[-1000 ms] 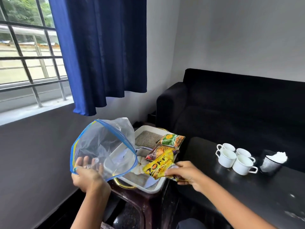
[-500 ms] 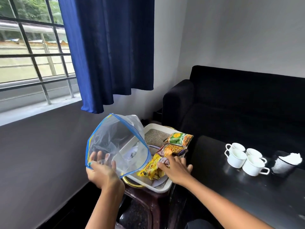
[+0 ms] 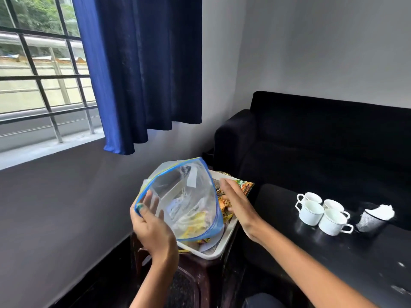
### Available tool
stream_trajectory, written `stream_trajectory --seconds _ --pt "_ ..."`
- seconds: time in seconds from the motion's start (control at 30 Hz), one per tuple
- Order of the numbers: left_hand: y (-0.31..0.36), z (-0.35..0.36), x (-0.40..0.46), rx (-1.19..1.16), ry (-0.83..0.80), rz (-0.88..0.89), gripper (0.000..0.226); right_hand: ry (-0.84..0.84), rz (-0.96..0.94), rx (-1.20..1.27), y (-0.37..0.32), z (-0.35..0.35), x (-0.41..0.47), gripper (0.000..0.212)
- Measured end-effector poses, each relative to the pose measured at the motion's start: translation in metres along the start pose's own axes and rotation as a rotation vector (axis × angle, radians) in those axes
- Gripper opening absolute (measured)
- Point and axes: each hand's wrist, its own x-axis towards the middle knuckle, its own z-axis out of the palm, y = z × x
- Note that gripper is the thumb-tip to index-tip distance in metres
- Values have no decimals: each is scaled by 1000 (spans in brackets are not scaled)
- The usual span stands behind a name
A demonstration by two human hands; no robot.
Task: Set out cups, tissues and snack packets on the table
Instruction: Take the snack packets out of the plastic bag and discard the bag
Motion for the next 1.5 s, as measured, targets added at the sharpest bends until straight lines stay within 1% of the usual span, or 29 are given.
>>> stream_trajectory --seconds 0.1,0.2,0.23,0.27,0.33,0.37,0.43,0.47,0.53,0.6,0.63,0.7,0.73,0.77,0.83,0.87,0.93,0.97,1.0,1.03,1.1,1.17,1.2,1.27,1.3,1.33,1.4,1.47,1.5 --pt "-3 3 -12 52 -142 100 28 -125 45 125 -20 8 -9 34" --pt "-4 5 -25 177 -327 245 27 -173 72 279 -23 18 -11 49" --pt "-5 5 -30 232 -394 267 26 -183 56 321 -24 22 -10 48" --pt "-7 4 -33 277 -461 268 28 -177 52 352 -24 26 -8 48" --pt "-13 4 -37 339 -615 245 40 -135 81 423 -26 34 -4 60" --pt "-15 3 -38 365 -691 240 47 -108 82 460 -26 37 -3 61" --pt "-17 2 -39 405 -804 262 53 -22 56 458 -23 39 -1 52" --pt "-16 2 -40 418 -823 289 52 32 45 442 -21 38 0 46" --pt "-12 2 -41 448 -789 353 45 133 33 450 -18 35 1 35" --pt "-7 4 -42 488 -691 439 41 222 40 447 -15 30 3 28" --pt "-5 4 -42 515 -617 482 41 261 49 427 -14 27 3 29" --pt "-1 5 -40 576 -418 526 41 309 61 394 -12 21 6 36" --pt "0 6 -38 595 -318 501 43 326 71 387 -10 18 6 39" --pt "1 5 -36 603 -234 430 47 342 86 380 -9 16 6 42" --pt "0 3 -30 544 -135 186 62 344 106 388 -5 11 7 41" --pt "0 2 -26 463 -122 46 71 340 106 395 -4 10 7 38" --pt "-2 -2 -19 231 -178 -213 83 334 104 379 0 10 7 39" --pt "-4 -3 -17 141 -248 -310 84 328 102 330 2 11 6 44" --pt "-6 -3 -17 100 -346 -380 84 318 104 243 5 12 4 51" --pt "-6 -3 -19 102 -443 -400 86 299 100 133 7 13 2 59" --pt "-6 -1 -26 151 -556 -340 96 257 53 -98 7 15 -5 73" --pt "-4 4 -33 177 -632 -292 108 195 -75 -296 7 19 -12 82" --pt "-4 6 -37 180 -671 -275 108 139 -151 -388 8 22 -16 81" --pt "-5 7 -44 216 -732 -225 102 0 -253 -563 13 29 -23 69" --pt "-8 7 -45 236 -743 -197 94 -79 -256 -630 18 31 -27 67" --pt "-10 7 -45 242 -740 -177 80 -157 -246 -694 21 32 -30 67" --pt "-14 5 -42 224 -714 -174 57 -246 -222 -776 24 33 -35 76" --pt "-16 1 -36 267 -638 -153 46 -292 -185 -774 19 31 -37 86" --pt "-17 0 -32 294 -590 -123 42 -293 -182 -762 14 29 -36 85"
